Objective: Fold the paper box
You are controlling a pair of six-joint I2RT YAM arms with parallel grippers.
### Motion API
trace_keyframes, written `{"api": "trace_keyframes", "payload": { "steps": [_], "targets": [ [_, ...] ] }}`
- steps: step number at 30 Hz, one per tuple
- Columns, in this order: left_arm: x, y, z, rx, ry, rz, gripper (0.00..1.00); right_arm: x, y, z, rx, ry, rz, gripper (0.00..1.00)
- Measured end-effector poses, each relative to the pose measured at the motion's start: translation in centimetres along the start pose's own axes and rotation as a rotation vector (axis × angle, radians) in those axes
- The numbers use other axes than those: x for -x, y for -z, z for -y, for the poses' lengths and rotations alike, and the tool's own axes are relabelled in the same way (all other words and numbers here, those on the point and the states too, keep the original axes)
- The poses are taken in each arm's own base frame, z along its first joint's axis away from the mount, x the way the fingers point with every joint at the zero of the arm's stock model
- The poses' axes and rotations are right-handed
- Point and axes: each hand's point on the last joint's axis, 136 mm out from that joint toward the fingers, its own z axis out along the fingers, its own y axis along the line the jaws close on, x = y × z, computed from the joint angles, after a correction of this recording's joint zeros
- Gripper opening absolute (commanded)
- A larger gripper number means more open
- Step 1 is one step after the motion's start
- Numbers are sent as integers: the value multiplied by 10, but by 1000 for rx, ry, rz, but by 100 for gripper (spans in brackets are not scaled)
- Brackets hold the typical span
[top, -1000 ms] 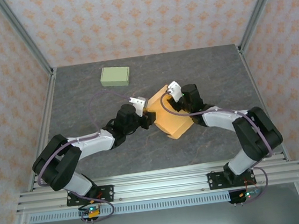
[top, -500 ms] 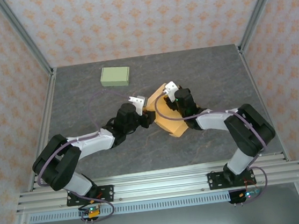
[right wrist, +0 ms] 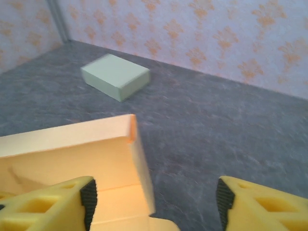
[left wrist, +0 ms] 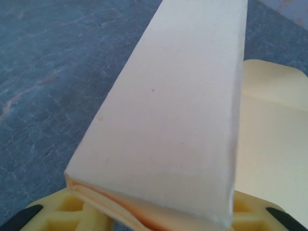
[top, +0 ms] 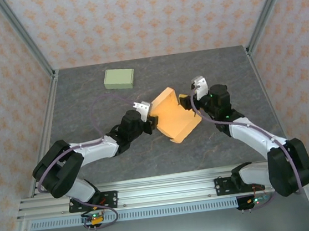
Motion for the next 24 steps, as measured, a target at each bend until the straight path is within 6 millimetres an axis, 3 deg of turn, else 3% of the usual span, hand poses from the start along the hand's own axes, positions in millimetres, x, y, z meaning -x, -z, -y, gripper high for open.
{"api": "trace_keyframes", "payload": {
  "steps": [3, 4, 5, 8, 17, 22, 24],
  "targets": [
    [-8, -3, 11, -11, -90, 5, 29, 2, -10, 11, -34, -167, -72, 70],
    [-13, -5, 14, -17, -118, -2, 28, 6, -16, 11, -23, -203, -91, 81],
    [-17, -6, 18, -22, -144, -9, 28, 11, -23, 10, -6, -227, -106, 86],
    [-27, -9, 24, -25, -202, -29, 28, 14, -39, 5, 40, -274, -154, 86],
    [-31, -11, 23, -4, -259, -38, 29, -42, -48, 10, 13, -283, -321, 81],
    [-38, -14, 21, 0, -262, -58, 29, -89, -43, 23, -13, -346, -386, 78],
    [-39, -14, 21, 0, -262, -60, 28, -85, -47, 23, 2, -352, -354, 78]
  ]
}}
